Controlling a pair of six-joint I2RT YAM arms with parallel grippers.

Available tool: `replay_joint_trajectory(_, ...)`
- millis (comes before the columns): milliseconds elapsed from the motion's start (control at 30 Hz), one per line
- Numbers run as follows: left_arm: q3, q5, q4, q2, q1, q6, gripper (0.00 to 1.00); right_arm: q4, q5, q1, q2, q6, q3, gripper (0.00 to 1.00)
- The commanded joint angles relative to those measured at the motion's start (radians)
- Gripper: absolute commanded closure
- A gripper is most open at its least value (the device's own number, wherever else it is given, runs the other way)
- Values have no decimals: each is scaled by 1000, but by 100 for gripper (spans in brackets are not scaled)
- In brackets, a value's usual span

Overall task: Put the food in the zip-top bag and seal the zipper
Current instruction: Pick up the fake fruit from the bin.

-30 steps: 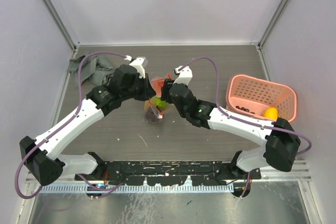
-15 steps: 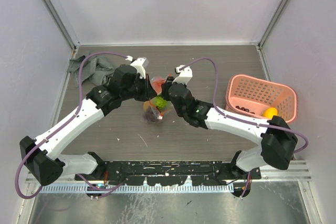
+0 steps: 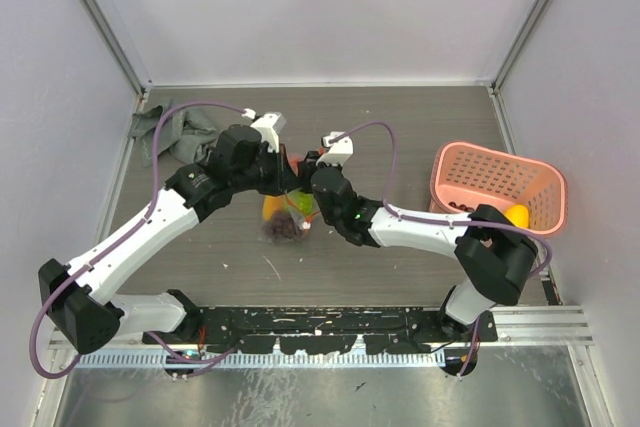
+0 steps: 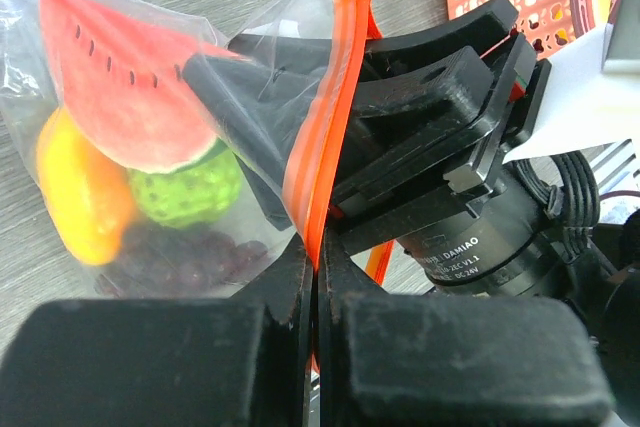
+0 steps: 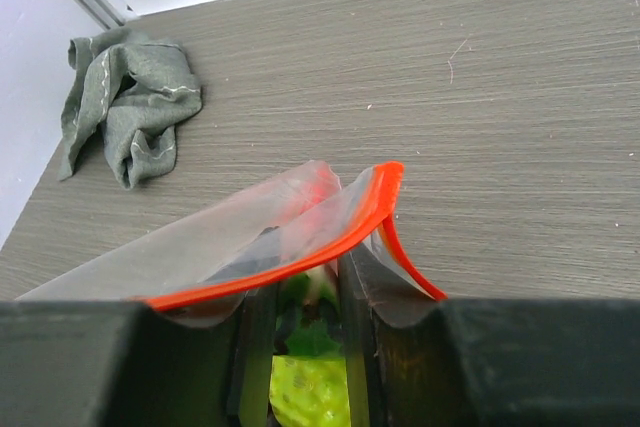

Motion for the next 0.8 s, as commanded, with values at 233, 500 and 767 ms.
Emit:
replay_joint_trajectory(233,20,-100,52,-43,-1,6,100,-165,-75,1,-139,-38,44,46)
replay_joint_trajectory(500,22,-137,41,-39,0,8,100,-383,-147,1,-251,-21,64,37)
replay_joint_trajectory(767,22,-147,35,-40,3,15,100,-693,-178,-16,-309,-53,191,32)
